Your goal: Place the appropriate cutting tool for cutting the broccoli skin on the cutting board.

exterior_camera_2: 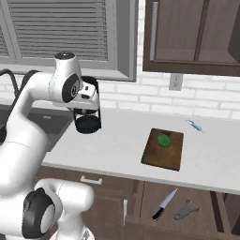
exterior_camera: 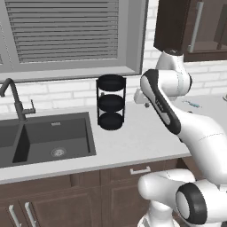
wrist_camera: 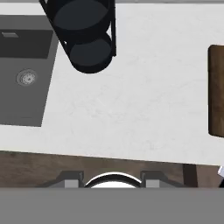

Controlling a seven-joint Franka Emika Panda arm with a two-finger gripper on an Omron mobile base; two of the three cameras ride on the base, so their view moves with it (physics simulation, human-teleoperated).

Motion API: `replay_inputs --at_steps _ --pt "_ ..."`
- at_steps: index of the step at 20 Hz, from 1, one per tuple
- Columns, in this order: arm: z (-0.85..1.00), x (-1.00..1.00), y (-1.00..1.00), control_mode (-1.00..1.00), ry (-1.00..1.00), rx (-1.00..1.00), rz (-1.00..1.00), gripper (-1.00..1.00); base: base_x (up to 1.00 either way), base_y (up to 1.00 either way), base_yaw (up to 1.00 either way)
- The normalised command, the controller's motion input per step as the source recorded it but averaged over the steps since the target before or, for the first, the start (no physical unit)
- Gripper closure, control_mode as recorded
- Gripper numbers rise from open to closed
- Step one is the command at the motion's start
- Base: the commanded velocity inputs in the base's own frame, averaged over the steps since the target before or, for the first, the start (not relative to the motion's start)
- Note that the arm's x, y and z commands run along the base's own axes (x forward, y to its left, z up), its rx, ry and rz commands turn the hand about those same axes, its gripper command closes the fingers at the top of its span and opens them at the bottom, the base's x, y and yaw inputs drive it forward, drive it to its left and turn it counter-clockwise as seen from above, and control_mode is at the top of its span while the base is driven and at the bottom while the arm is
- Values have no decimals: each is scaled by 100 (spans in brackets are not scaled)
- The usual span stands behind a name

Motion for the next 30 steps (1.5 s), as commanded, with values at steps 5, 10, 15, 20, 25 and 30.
replay_inputs --at_steps 5,10,15,20,25,30 --pt "-9 -16 -11 -100 0 0 0 -100 0 0 0" --pt "-29 -37 -71 -100 2 1 0 -100 0 0 0" --pt "-2 -53 -94 -100 7 5 -1 -100 0 0 0" --pt "-5 -84 -82 -100 8 1 -6 -100 0 0 0" --pt "-40 -88 -62 -100 5 0 -8 -100 0 0 0" --pt "-53 -74 -13 -100 1 0 -11 -100 0 0 0"
